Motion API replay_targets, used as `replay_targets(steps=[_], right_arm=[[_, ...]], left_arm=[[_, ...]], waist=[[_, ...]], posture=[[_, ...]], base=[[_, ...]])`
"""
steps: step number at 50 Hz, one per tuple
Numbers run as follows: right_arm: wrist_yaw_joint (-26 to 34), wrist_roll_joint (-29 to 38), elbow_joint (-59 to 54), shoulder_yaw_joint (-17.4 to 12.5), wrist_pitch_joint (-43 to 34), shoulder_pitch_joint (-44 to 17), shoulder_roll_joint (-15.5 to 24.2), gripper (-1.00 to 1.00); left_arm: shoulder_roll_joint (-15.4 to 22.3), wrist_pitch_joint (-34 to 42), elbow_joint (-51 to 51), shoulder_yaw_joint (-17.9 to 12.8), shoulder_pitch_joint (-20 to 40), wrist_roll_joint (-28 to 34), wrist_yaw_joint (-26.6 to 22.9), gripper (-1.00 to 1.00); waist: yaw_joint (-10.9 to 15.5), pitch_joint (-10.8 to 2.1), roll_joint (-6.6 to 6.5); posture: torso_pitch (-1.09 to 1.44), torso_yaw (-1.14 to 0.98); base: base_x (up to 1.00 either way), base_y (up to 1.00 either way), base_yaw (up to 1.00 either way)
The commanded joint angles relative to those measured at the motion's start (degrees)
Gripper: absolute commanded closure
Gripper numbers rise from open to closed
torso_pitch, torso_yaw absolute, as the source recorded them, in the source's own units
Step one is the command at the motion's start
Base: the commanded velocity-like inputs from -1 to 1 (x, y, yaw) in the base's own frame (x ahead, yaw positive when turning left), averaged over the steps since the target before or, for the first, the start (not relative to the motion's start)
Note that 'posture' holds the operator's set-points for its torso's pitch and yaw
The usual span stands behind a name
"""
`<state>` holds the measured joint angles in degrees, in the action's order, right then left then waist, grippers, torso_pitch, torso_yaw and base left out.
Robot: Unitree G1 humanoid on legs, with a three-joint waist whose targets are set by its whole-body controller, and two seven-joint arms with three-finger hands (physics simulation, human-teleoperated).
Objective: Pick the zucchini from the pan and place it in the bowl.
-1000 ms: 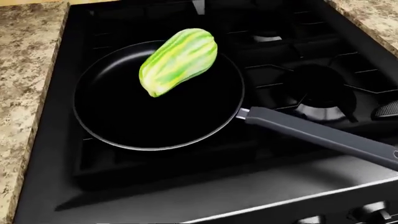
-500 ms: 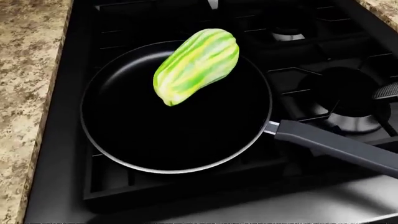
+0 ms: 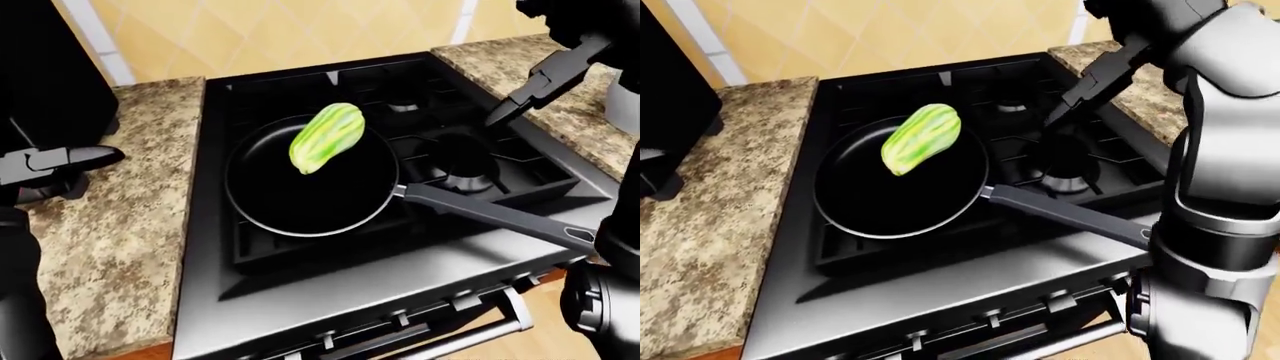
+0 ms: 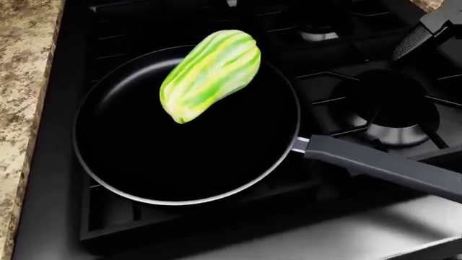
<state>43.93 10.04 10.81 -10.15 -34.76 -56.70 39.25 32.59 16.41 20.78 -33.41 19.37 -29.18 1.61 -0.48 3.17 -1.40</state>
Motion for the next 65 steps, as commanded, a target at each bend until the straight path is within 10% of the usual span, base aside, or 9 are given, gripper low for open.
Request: replay_targets(steps=[1,33,65], right_arm=[[2.71,3.56,-1.82,0.29,4.01,-4.12,-0.23,-1.0],[15.17,29.08,-48.51,8.03,46.73,-33.63,-12.75,-1.0],[10.89,42.28,-71.15,11.5,65.68,-41.87,-22.71,-1.0]], left_arm=[[1.24,-1.22,1.61,-0.91,1.19,-0.35,0.03,-1.0],[1.22,-1.16,1.59,-0.96,1.0,-1.02,0.33,-1.0],[0.45,-1.93,1.32,-1.2,0.19,-1.18,0.04,-1.0]], waist=[[-0.03,-1.38,-0.22],[-1.21,-0.89,-2.49],[-1.56,-0.93,-3.21]], posture=[[0.0,0.0],[0.0,0.0],[0.0,0.0]], base=[[0.0,0.0,0.0],[0.0,0.0,0.0],[0.0,0.0,0.0]])
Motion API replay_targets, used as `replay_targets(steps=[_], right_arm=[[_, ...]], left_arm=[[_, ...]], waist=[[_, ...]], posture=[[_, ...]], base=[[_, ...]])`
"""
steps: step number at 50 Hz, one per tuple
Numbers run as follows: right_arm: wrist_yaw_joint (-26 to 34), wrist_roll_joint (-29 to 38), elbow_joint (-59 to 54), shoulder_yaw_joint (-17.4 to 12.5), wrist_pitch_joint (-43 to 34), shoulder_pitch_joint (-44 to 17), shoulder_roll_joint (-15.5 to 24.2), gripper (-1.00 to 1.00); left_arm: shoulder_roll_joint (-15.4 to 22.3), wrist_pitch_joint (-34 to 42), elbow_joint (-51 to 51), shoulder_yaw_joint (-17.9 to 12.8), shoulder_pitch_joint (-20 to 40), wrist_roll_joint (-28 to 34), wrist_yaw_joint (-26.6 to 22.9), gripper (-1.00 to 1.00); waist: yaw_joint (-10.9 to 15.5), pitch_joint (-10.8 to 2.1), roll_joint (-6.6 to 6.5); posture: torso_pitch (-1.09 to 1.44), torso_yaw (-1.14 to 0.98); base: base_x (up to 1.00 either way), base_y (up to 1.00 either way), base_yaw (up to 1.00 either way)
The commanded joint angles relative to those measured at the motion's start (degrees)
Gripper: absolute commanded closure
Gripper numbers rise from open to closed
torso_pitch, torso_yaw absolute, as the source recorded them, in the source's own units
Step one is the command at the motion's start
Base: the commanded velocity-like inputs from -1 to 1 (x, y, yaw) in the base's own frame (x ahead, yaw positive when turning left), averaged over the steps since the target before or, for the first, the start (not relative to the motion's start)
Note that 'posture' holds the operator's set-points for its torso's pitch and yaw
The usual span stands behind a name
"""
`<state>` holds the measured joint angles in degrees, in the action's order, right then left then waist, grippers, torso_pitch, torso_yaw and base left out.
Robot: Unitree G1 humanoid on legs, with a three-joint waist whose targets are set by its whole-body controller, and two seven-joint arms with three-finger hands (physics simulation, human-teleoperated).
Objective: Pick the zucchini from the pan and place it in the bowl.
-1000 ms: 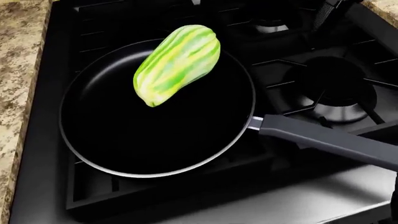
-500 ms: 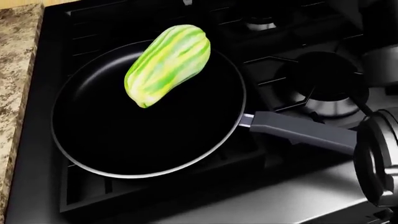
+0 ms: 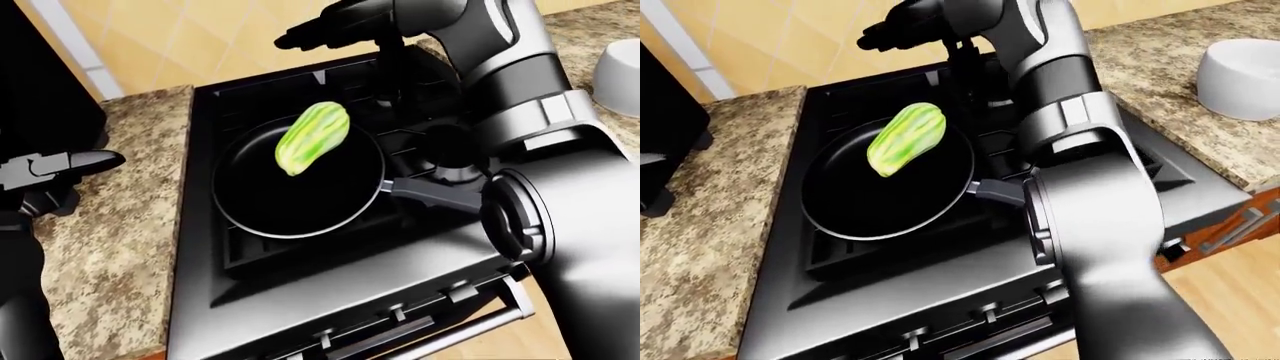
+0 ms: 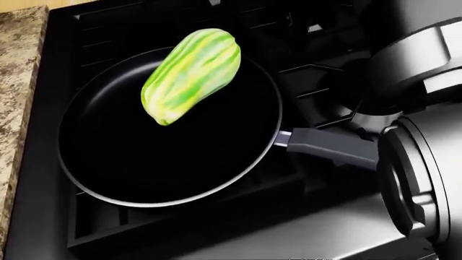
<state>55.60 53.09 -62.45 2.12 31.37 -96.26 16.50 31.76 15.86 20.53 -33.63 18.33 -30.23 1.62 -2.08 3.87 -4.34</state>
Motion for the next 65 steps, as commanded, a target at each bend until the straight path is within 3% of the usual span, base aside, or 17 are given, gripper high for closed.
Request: replay_targets(steps=[1,9,33,45,65], right_arm=[[-1.13,-0.48,1.87,-0.6,-0.45,-2.46,-0.22,-1.0],[-4.14,1.95,-1.78,0.32,0.93,-3.28,-1.63,-1.0],[-3.54,2.67,1.47,1.13,-0.44,0.12,-7.46,-1.0],[-3.03,3.3,2.57,1.76,-0.54,1.34,-9.23,-1.0],[-7.14,8.26,0.82,2.93,-0.39,3.08,-11.13,-1.0]], left_arm=[[1.38,-1.3,1.58,-1.09,1.31,-0.25,0.14,-1.0],[1.29,-1.65,1.25,-0.99,1.06,-0.18,-0.04,-1.0],[1.29,-1.95,0.9,-1.09,0.89,-0.16,-0.18,-1.0],[1.48,-1.89,0.9,-1.41,0.81,-0.4,-0.19,-1.0],[1.47,-2.04,0.88,-1.68,0.46,-0.54,-0.26,-1.0]], waist=[[0.03,-1.63,-0.29],[0.0,-1.67,-0.44],[0.01,-1.84,-0.63],[-0.03,-1.85,-0.73],[0.0,-2.03,-0.89]], posture=[[0.0,0.0],[0.0,0.0],[0.0,0.0],[0.0,0.0],[0.0,0.0]], base=[[0.0,0.0,0.0],[0.0,0.0,0.0],[0.0,0.0,0.0],[0.0,0.0,0.0],[0.0,0.0,0.0]])
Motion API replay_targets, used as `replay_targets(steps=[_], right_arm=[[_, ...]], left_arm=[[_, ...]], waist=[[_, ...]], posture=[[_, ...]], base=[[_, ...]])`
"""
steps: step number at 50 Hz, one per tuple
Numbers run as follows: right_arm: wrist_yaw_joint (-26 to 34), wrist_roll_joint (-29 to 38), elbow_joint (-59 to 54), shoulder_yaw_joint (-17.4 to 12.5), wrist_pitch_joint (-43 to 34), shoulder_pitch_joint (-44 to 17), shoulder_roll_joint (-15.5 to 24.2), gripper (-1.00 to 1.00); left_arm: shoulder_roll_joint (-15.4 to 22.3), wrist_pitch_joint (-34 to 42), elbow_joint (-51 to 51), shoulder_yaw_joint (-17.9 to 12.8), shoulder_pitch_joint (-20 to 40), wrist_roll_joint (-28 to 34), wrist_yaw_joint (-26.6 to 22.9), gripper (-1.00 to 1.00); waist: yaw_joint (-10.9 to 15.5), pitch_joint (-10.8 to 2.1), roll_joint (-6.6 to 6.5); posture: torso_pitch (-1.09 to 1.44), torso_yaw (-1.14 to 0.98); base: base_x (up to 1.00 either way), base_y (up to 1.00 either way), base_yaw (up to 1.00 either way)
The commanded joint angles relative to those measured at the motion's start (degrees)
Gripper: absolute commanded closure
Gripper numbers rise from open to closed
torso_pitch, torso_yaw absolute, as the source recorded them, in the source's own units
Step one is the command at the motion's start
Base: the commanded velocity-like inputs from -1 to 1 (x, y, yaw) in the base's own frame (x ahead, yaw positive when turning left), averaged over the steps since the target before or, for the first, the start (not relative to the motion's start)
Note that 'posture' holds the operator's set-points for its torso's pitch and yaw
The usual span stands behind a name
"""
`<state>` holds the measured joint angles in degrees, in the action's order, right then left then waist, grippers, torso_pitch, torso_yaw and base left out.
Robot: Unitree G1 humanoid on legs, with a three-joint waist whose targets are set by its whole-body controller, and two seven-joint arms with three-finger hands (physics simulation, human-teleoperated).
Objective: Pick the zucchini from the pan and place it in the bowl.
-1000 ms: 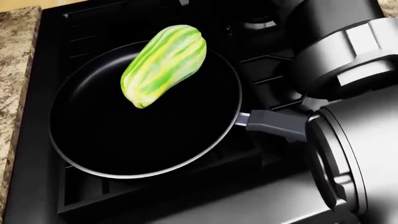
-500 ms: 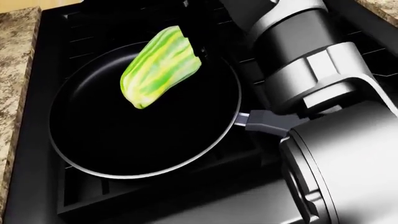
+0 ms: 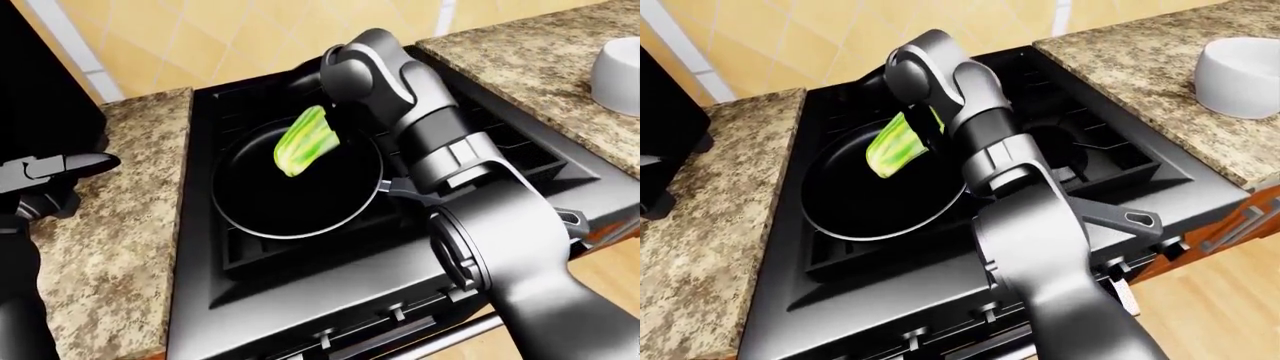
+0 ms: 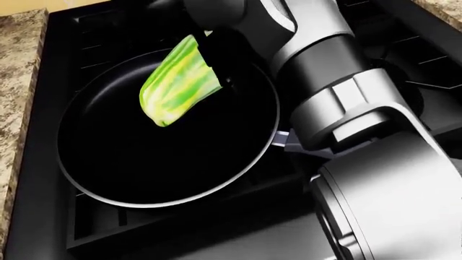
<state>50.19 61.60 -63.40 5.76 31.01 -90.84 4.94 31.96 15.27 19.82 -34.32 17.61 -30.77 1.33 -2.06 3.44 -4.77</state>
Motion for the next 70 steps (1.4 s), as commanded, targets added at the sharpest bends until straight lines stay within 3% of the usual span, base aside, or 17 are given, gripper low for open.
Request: replay_targets(steps=[1,54,62,63,64,66,67,70], right_arm=[[-2.02,-0.05,1.64,-0.7,-0.01,-2.29,0.42,-1.0],[-14.83,7.47,-7.79,0.33,-2.27,0.04,-2.21,-1.0],[-21.81,10.56,-9.64,0.92,-2.36,-0.31,-2.08,-1.0],[-23.04,11.12,-9.77,1.07,-2.25,-0.31,-2.05,-0.13],[-23.41,11.28,-9.87,0.93,-2.14,-0.32,-2.05,0.4],[-24.18,11.73,-9.96,0.84,-1.97,-0.29,-2.08,0.84],[-24.37,11.85,-9.98,0.76,-1.91,-0.31,-2.1,0.95],[-24.84,12.11,-10.12,0.57,-1.82,-0.33,-2.08,0.98]], left_arm=[[1.28,-1.43,1.57,-0.98,1.2,-0.02,0.04,-1.0],[0.66,-2.66,0.59,-1.13,0.38,0.26,-0.62,-1.0],[0.35,-2.66,0.87,-1.05,0.15,0.32,-0.61,-1.0],[0.33,-2.66,0.88,-1.03,0.16,0.32,-0.61,-1.0],[0.3,-2.67,0.85,-1.01,0.18,0.34,-0.6,-1.0],[0.19,-2.68,0.96,-0.89,0.15,0.39,-0.58,-1.0],[0.2,-2.66,0.95,-0.92,0.19,0.37,-0.58,-1.0],[0.19,-2.69,0.94,-0.99,0.19,0.33,-0.61,-1.0]], waist=[[-0.02,-1.61,-0.46],[0.31,-2.0,-0.55],[0.43,-2.07,-0.55],[0.45,-2.09,-0.54],[0.47,-2.09,-0.53],[0.49,-2.12,-0.53],[0.5,-2.13,-0.53],[0.51,-2.05,-0.53]], posture=[[0.0,0.0],[0.0,0.0],[0.0,0.0],[0.0,0.0],[0.0,0.0],[0.0,0.0],[0.0,0.0],[0.0,0.0]], base=[[0.0,0.0,0.0],[0.0,0.0,0.0],[0.0,0.0,0.0],[0.0,0.0,0.0],[0.0,0.0,0.0],[0.0,0.0,0.0],[0.0,0.0,0.0],[0.0,0.0,0.0]])
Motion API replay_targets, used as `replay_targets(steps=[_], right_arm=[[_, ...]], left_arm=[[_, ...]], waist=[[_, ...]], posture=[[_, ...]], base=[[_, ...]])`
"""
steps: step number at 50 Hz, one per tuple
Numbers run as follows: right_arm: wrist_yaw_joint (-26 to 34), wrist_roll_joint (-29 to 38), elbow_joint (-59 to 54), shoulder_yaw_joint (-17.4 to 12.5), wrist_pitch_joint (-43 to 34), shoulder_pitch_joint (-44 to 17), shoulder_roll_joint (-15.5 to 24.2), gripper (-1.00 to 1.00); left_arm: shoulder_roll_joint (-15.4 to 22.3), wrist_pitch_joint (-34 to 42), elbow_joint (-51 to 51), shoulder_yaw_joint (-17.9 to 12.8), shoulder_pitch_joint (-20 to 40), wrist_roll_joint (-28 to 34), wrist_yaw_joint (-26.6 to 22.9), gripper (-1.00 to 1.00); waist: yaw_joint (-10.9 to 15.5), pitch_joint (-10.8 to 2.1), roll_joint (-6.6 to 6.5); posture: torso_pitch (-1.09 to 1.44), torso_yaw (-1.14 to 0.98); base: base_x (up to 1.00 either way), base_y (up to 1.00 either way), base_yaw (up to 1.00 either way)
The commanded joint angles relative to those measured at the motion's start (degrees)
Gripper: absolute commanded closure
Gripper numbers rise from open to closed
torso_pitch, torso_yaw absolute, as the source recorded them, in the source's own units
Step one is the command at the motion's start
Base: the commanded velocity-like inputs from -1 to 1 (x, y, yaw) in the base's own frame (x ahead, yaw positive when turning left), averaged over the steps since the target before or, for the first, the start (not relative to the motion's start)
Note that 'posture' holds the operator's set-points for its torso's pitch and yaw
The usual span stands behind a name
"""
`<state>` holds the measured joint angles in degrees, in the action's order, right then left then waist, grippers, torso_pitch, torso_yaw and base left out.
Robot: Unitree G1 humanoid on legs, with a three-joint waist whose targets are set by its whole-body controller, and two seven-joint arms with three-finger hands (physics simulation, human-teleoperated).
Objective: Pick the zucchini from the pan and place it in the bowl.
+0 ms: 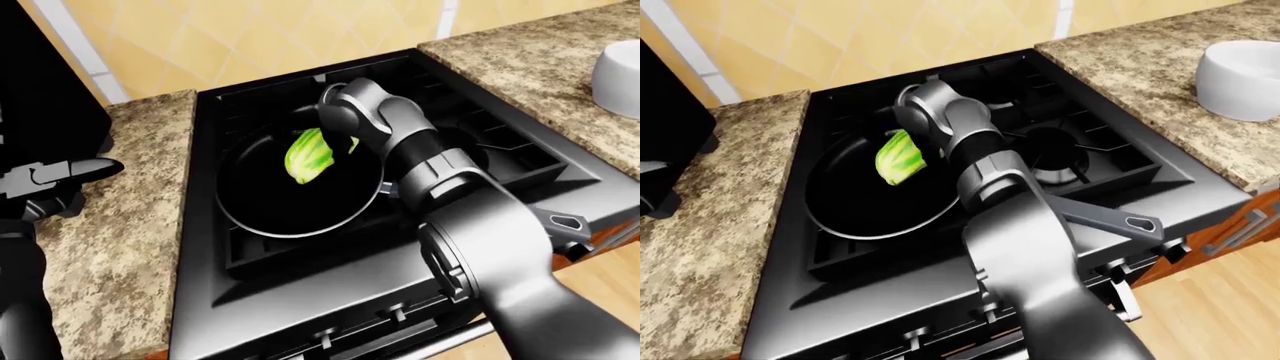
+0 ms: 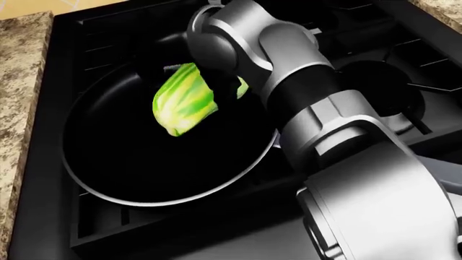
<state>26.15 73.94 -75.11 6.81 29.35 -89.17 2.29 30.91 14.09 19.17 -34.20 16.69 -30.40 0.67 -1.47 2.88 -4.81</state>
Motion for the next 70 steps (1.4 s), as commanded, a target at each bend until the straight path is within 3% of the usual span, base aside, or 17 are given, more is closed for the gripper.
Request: replay_targets(steps=[1,25,39,50,55,63,69,70], right_arm=[[-0.92,-0.19,1.6,-0.56,-0.12,-1.97,0.56,0.99],[0.61,-1.95,2.43,-1.53,1.26,-4.77,0.63,1.0],[5.6,-6.87,4.49,-2.76,1.09,-6.99,1.24,1.0],[10.95,-12.23,5.61,-4.02,1.25,-9.93,4.88,1.0],[10.35,-14.28,5.27,-4.57,3.54,-10.74,6.87,1.0],[8.47,-10.96,4.69,-3.09,2.45,-10.68,9.67,1.0],[7.08,-11.11,4.09,-4.2,1.64,-11.18,10.56,1.0],[8.31,-12.89,3.86,-5.57,0.58,-11.37,10.24,1.0]], left_arm=[[1.21,-1.59,1.51,-1.06,1.11,0.01,0.03,-1.0],[0.95,-1.8,1.64,-1.03,0.95,-0.01,0.02,-1.0],[1.25,-1.4,1.89,-0.87,1.38,-0.3,0.37,-1.0],[1.62,-1.0,2.2,-1.3,1.37,-0.63,0.43,-1.0],[1.65,-0.89,2.44,-1.28,1.29,-0.62,0.48,-1.0],[1.6,-0.92,2.45,-1.29,1.28,-0.52,0.42,-1.0],[1.66,-0.88,2.35,-1.22,1.41,-0.44,0.41,-1.0],[1.64,-0.92,2.35,-1.19,1.38,-0.39,0.39,-1.0]], waist=[[-0.07,-1.46,-0.47],[-0.17,-1.32,-0.34],[-0.27,-1.11,-0.29],[-0.33,-1.02,-0.2],[-0.36,-0.86,-0.09],[-0.32,-0.79,0.01],[-0.27,-0.89,0.07],[-0.28,-0.89,0.06]], posture=[[0.0,0.0],[0.0,0.0],[0.0,0.0],[0.0,0.0],[0.0,0.0],[0.0,0.0],[0.0,0.0],[0.0,0.0]], base=[[0.0,0.0,0.0],[0.0,0.0,0.0],[0.0,0.0,0.0],[0.0,0.0,0.0],[0.0,0.0,0.0],[0.0,0.0,0.0],[0.0,0.0,0.0],[0.0,0.0,0.0]])
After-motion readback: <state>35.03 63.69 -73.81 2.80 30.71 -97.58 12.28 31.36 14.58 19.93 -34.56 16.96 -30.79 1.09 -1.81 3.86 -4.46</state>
